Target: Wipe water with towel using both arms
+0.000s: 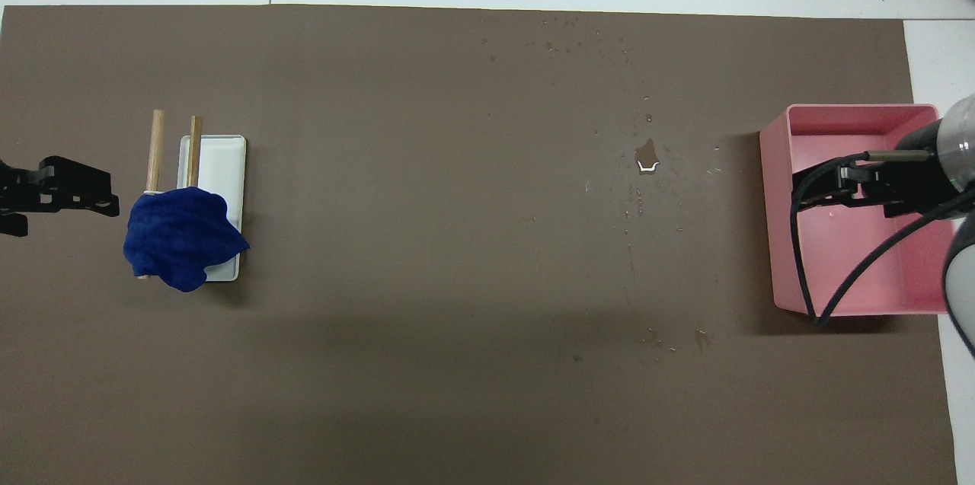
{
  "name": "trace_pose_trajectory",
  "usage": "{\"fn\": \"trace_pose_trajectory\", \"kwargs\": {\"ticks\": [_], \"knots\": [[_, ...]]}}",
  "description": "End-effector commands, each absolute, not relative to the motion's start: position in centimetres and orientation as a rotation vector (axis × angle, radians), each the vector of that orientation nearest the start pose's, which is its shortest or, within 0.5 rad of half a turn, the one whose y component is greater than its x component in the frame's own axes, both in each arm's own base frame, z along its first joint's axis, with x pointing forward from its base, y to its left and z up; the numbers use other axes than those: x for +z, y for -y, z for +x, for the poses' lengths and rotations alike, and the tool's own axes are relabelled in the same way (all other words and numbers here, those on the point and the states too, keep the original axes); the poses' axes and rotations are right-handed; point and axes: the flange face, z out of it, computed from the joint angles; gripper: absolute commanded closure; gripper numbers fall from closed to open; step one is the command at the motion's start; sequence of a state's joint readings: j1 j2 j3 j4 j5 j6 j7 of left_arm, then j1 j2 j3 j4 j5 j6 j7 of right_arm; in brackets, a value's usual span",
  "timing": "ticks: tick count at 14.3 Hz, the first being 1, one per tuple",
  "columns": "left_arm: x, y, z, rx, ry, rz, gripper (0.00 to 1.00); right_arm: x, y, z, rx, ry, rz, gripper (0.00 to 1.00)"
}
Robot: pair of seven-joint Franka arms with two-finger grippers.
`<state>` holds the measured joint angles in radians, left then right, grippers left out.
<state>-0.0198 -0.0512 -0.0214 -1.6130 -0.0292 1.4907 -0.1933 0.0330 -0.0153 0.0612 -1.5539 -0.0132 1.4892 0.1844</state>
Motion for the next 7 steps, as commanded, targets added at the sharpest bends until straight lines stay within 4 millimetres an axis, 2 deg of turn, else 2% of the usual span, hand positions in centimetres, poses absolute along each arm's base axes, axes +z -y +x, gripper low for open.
{"fn": "trace_pose_trajectory", "kwargs": {"ticks": [1, 7], "knots": [[62.53, 2.41, 52.3, 0.087, 0.212, -3.134, 0.0, 63.44, -4.54, 53.35, 0.066, -0.122, -3.135, 0.0], [62.54, 2.17, 52.36, 0.076, 0.221, -3.135, 0.0, 63.44, -4.46, 53.36, 0.066, -0.122, -3.135, 0.0]]}}
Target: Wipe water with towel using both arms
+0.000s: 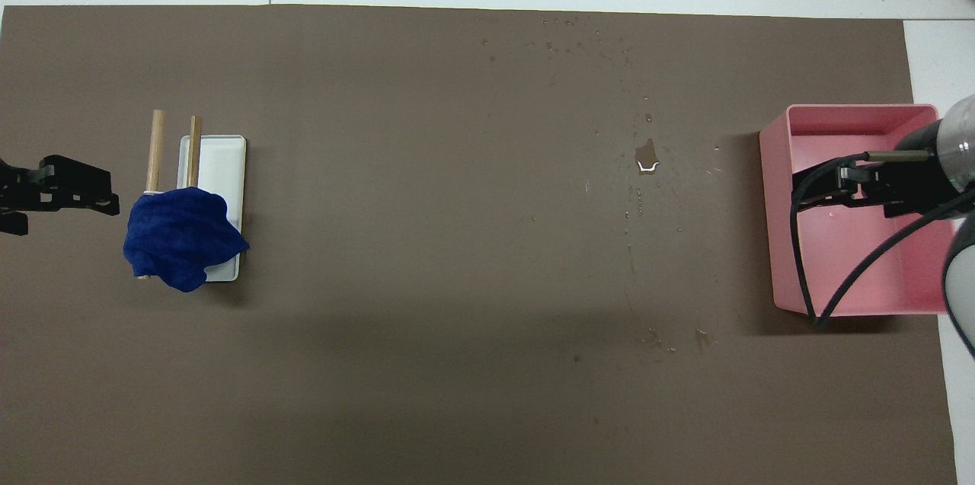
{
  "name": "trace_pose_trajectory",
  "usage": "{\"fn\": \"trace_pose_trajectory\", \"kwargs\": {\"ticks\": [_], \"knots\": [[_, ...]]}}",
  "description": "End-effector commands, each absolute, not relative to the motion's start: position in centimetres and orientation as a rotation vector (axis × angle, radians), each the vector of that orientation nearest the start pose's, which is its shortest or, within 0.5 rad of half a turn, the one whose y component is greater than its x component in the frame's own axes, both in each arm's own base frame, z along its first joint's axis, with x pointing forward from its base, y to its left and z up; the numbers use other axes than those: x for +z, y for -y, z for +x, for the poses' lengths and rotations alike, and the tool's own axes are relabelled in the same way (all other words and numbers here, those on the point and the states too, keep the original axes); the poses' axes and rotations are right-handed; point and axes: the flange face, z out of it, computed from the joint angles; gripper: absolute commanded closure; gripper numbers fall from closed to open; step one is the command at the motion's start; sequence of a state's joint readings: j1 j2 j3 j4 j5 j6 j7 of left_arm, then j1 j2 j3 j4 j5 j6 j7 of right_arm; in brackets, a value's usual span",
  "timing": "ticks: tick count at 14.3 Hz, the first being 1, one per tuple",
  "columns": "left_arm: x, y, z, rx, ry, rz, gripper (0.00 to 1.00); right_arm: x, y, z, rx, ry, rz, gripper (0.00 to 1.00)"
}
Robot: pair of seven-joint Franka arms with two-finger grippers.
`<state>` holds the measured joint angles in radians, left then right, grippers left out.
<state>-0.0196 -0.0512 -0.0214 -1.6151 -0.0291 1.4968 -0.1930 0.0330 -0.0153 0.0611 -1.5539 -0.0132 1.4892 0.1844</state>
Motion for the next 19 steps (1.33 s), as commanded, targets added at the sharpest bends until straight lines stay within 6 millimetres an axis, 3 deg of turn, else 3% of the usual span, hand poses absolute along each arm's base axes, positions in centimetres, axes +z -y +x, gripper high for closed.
{"fn": "trace_pose_trajectory", "kwargs": {"ticks": [1, 7, 11, 15, 16, 17, 19], "knots": [[62.3, 2.2, 52.5, 0.064, 0.234, -3.135, 0.0, 63.4, -4.3, 53.4, 0.066, -0.124, -3.135, 0.0], [61.2, 2.0, 52.3, 0.035, 0.227, -3.136, 0.0, 63.9, -3.2, 53.9, 0.036, -0.169, -3.142, 0.0], [57.4, 0.5, 51.6, -0.128, 0.243, -3.103, 0.0, 64.0, -3.2, 54.1, 0.045, -0.172, -3.142, 0.0], [53.3, -2.0, 52.8, -0.163, 0.315, -3.092, 0.0, 64.1, -3.1, 53.9, 0.049, -0.166, -3.135, 0.0], [52.3, -2.8, 52.6, -0.128, 0.377, -3.087, 0.0, 64.1, -3.1, 53.8, 0.049, -0.166, -3.135, 0.0], [52.0, -3.6, 52.0, -0.092, 0.549, -3.063, 0.0, 64.0, -3.1, 53.7, 0.051, -0.166, -3.137, 0.0], [51.4, -3.3, 51.7, -0.079, 1.04, -2.941, 0.0, 63.8, -3.1, 53.5, 0.07, -0.161, -3.137, 0.0]]}}
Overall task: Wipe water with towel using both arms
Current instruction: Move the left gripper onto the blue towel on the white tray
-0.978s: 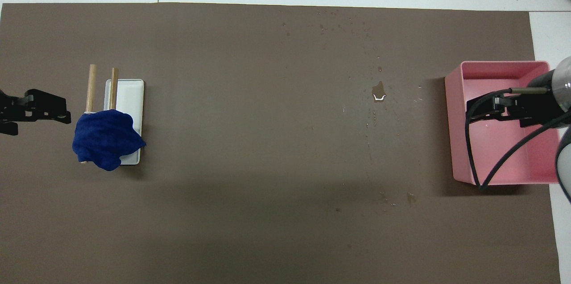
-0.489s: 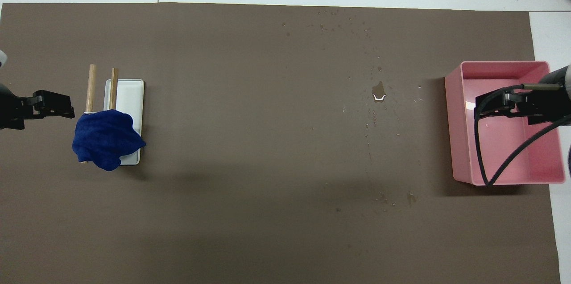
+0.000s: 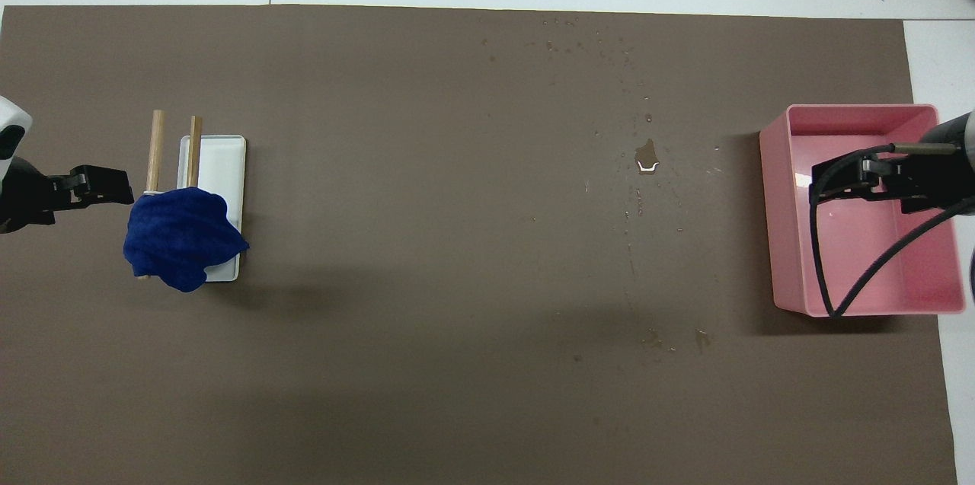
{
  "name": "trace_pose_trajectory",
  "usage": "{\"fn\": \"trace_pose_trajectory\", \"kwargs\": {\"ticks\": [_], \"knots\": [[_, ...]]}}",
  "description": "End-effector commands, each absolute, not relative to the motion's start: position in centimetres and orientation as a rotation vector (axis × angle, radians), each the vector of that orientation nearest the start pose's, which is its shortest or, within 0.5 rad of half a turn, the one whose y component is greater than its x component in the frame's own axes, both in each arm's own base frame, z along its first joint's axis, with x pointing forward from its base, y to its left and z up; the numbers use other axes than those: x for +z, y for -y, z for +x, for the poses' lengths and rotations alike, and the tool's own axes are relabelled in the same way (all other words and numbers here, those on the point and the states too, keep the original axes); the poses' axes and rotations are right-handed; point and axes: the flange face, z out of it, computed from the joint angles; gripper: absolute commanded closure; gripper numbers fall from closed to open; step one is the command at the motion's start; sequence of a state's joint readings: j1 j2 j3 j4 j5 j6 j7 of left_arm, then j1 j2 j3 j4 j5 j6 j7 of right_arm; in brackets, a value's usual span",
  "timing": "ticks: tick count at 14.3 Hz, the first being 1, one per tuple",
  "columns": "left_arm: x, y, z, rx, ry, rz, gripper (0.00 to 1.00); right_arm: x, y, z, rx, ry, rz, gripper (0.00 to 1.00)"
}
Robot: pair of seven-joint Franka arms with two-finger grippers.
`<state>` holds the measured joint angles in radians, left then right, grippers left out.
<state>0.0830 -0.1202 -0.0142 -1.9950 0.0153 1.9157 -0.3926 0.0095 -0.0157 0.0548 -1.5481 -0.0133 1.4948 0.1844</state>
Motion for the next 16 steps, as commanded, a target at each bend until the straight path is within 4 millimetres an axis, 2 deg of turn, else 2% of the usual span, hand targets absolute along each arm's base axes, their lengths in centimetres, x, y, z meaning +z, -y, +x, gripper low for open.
{"fn": "trace_pose_trajectory", "kwargs": {"ticks": [1, 4, 8, 11, 13, 16], "knots": [[50.8, -2.9, 51.5, -0.078, 1.192, -2.887, 0.0, 63.7, -2.9, 53.3, 0.077, -0.166, -3.137, 0.0], [48.7, -2.3, 51.4, -0.11, 1.48, -2.776, 0.0, 63.6, -2.8, 53.3, 0.08, -0.171, -3.137, 0.0], [46.6, -2.8, 52.2, -0.132, 1.891, -2.546, 0.0, 63.6, -2.8, 53.3, 0.08, -0.171, -3.137, 0.0], [45.2, -2.4, 53.1, -0.172, 2.159, -2.368, 0.0, 63.5, -2.8, 53.3, 0.082, -0.168, -3.137, 0.0], [45.0, -2.4, 53.4, -0.196, 2.2, -2.352, 0.0, 63.6, -2.8, 53.2, 0.082, -0.168, -3.138, 0.0], [42.9, -3.0, 52.9, -0.173, 2.208, -2.329, 0.0, 63.2, -2.6, 53.1, 0.094, -0.173, -3.138, 0.0]]}}
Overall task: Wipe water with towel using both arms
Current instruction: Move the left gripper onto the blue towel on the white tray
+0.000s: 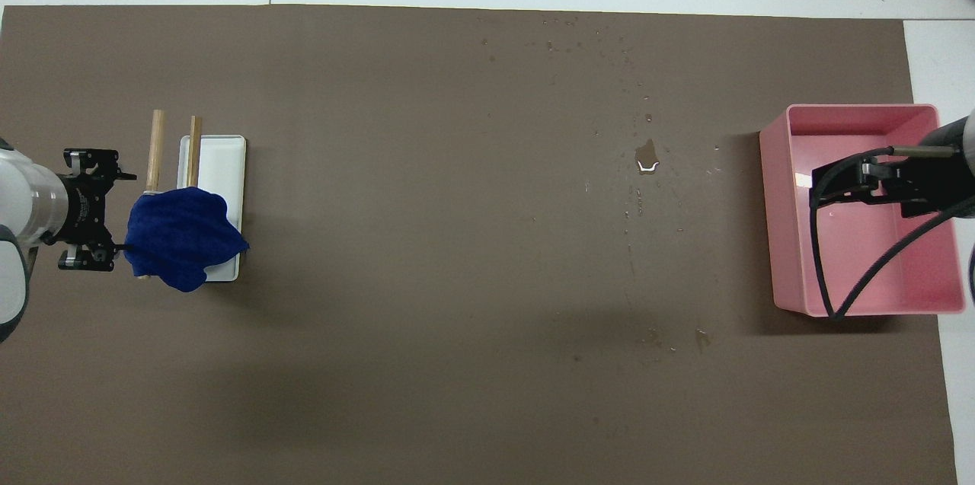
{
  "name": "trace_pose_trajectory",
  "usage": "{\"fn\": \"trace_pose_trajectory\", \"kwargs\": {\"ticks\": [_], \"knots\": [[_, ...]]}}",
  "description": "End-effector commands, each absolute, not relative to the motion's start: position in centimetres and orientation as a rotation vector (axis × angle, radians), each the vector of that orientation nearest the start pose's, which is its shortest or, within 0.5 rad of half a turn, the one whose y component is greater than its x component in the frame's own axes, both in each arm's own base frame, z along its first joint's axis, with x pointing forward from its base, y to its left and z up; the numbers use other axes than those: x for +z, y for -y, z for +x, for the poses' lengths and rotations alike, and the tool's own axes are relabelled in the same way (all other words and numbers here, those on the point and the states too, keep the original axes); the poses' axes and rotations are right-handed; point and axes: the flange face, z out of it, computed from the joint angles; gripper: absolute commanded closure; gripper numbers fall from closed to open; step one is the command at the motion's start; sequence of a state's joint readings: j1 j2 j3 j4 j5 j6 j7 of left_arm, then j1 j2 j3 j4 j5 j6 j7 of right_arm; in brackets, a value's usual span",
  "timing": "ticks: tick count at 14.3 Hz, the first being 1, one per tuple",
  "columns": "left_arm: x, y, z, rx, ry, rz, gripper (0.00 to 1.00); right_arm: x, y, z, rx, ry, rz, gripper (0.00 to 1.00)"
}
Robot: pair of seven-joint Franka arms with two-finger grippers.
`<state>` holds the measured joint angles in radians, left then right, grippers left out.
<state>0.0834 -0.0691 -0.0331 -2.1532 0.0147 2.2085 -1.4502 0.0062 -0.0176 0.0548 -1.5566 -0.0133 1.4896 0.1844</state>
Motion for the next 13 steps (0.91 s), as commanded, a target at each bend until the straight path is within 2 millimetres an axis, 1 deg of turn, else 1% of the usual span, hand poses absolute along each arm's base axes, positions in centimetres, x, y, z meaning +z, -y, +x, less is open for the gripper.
{"fn": "trace_pose_trajectory", "kwargs": {"ticks": [1, 5, 10, 11, 13], "knots": [[42.9, -3.1, 52.9, -0.171, 2.209, -2.327, 0.0, 63.3, -2.3, 53.0, 0.092, -0.183, -3.137, 0.0], [41.6, -3.0, 52.9, -0.141, 2.204, -2.314, 0.0, 63.0, -2.1, 52.8, 0.104, -0.185, -3.138, 0.0], [41.4, -2.5, 53.0, -0.135, 2.193, -2.321, 0.0, 63.0, -1.9, 52.7, 0.101, -0.193, -3.137, 0.0], [41.4, -2.4, 53.0, -0.136, 2.188, -2.325, 0.02, 63.0, -1.9, 52.7, 0.101, -0.193, -3.137, 0.0], [41.4, -2.3, 53.0, -0.134, 2.186, -2.326, 0.1, 63.0, -1.9, 52.7, 0.102, -0.192, -3.136, 0.0]]}}
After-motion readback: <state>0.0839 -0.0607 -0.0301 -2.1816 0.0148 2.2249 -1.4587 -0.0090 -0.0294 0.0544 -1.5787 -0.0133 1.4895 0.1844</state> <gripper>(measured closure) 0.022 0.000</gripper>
